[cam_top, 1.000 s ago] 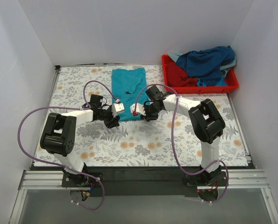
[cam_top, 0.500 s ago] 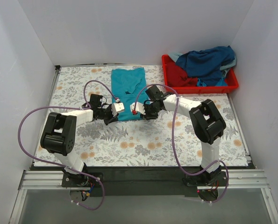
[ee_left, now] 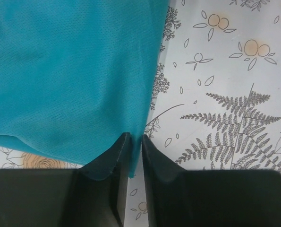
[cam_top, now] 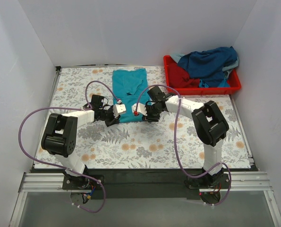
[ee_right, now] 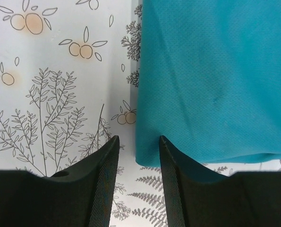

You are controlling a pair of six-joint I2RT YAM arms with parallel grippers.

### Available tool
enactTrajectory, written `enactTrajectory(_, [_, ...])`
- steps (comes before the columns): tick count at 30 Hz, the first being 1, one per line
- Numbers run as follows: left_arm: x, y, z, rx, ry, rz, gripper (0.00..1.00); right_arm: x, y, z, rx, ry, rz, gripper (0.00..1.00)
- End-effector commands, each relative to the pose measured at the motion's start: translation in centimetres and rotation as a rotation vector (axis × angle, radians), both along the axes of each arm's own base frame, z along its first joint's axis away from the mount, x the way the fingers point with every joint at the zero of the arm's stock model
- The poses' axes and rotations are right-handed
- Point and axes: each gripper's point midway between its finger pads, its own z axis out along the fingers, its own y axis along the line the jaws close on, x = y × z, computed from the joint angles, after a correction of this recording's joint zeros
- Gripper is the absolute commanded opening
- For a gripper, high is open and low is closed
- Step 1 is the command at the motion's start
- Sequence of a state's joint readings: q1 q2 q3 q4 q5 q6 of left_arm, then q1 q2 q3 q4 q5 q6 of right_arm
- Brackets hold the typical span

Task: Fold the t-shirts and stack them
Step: Fold the tshirt

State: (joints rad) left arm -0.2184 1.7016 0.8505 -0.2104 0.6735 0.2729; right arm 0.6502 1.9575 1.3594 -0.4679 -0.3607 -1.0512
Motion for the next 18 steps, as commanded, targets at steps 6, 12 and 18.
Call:
enactTrajectory(6, [-1.1,0.8,-0.6,0.043,0.043,0.014,0.24,0.1,-0.6,-2.7,-0.049,0.016,0.01,0.32])
enactTrajectory(12, [-0.1,1.4,0.2,0.049,0.016,0.038,0.32,-0.3,-1.3,-3.3,-0.075,0.015,0.015,0.07])
enactTrajectory(18, [0.0,1.7,-0.7,0.082,0.019,0.021,0.31,0.1,-1.1,-3.1,-0.072,0.009,0.009,0.01])
